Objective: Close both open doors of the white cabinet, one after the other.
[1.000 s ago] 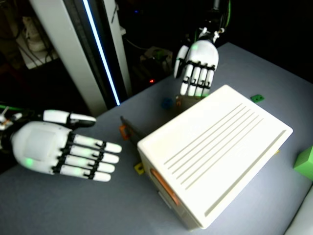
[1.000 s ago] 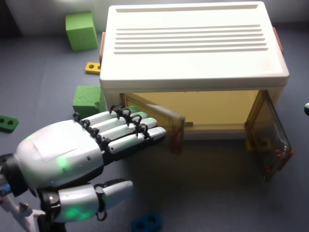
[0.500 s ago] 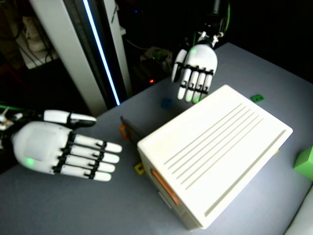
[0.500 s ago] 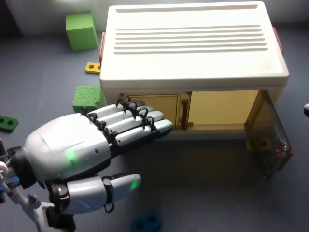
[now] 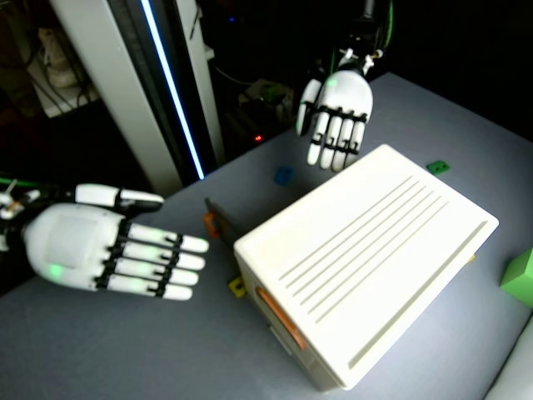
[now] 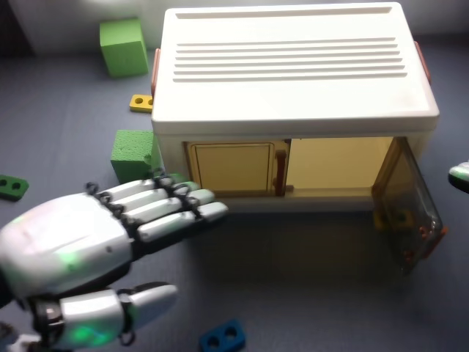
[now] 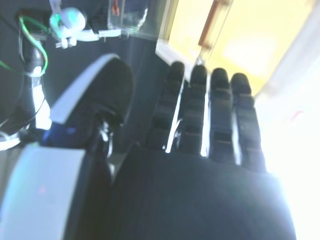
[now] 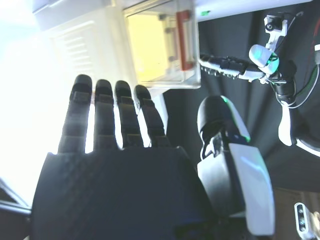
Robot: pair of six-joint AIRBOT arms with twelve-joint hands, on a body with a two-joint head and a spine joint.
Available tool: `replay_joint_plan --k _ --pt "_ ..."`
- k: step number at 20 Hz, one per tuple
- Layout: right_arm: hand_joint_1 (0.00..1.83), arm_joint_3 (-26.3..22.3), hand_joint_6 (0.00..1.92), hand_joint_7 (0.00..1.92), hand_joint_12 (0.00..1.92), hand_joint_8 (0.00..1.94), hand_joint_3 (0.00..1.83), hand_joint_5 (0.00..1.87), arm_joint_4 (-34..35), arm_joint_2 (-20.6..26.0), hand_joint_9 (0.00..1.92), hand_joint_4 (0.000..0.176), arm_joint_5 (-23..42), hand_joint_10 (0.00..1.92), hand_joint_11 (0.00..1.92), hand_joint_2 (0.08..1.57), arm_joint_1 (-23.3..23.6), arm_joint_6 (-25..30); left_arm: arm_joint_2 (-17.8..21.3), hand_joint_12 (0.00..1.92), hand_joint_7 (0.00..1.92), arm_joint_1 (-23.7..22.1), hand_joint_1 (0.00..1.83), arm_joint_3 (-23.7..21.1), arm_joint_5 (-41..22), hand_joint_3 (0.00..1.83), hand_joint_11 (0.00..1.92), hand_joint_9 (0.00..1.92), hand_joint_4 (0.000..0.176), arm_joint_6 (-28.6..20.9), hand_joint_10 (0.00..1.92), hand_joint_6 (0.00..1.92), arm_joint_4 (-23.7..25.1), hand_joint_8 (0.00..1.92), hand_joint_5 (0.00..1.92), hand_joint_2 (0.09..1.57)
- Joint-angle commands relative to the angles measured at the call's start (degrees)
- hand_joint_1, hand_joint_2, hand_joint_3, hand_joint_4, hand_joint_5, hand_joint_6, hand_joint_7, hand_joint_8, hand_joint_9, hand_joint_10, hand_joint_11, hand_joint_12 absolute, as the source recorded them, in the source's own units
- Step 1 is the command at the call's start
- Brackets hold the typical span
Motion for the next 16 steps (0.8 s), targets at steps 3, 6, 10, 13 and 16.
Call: replay_joint_plan --k 3,6,10,13,16 --pt "0.00 -0.2 0.00 0.00 0.00 0.00 0.01 0.00 -0.1 -0.1 0.00 0.000 5.7 0.00 0.00 1.39 1.3 0.5 1.9 0.06 0.00 1.9 0.00 -1.3 -9.5 0.23 0.09 0.02 0.000 2.1 0.00 0.00 -3.9 0.00 0.03 1.57" --pt "0.00 -0.3 0.00 0.00 0.00 0.00 0.01 0.00 -1.6 -0.2 0.00 0.000 5.1 0.00 0.00 1.41 2.2 0.5 3.3 0.05 0.00 4.2 0.00 -2.3 -12.4 0.24 0.04 0.00 0.000 4.6 0.00 0.00 -7.9 0.00 0.02 1.57" --pt "0.00 -0.5 0.00 0.00 0.00 0.00 0.01 0.00 -2.9 -0.2 0.00 0.000 5.1 0.00 0.00 1.41 3.3 0.5 4.7 0.00 0.00 8.2 0.00 -3.7 -17.2 0.16 0.01 0.00 0.000 7.9 0.00 0.00 -14.0 0.00 0.00 1.57" --pt "0.00 -0.7 0.00 0.00 0.00 0.00 0.01 0.00 -4.6 -0.3 0.00 0.000 4.6 0.00 0.00 1.41 4.8 0.5 5.6 0.03 0.00 11.8 0.00 -4.8 -21.6 0.13 0.06 0.00 0.000 9.3 0.00 0.00 -18.0 0.00 0.00 1.57" --pt "0.00 -0.7 0.00 0.00 0.00 0.00 0.01 0.00 -5.7 -0.7 0.00 0.010 4.1 0.00 0.00 1.42 6.1 0.5 6.1 0.26 0.00 14.2 0.00 -5.4 -24.3 0.11 0.00 0.01 0.000 9.8 0.00 0.00 -20.1 0.00 0.00 1.57"
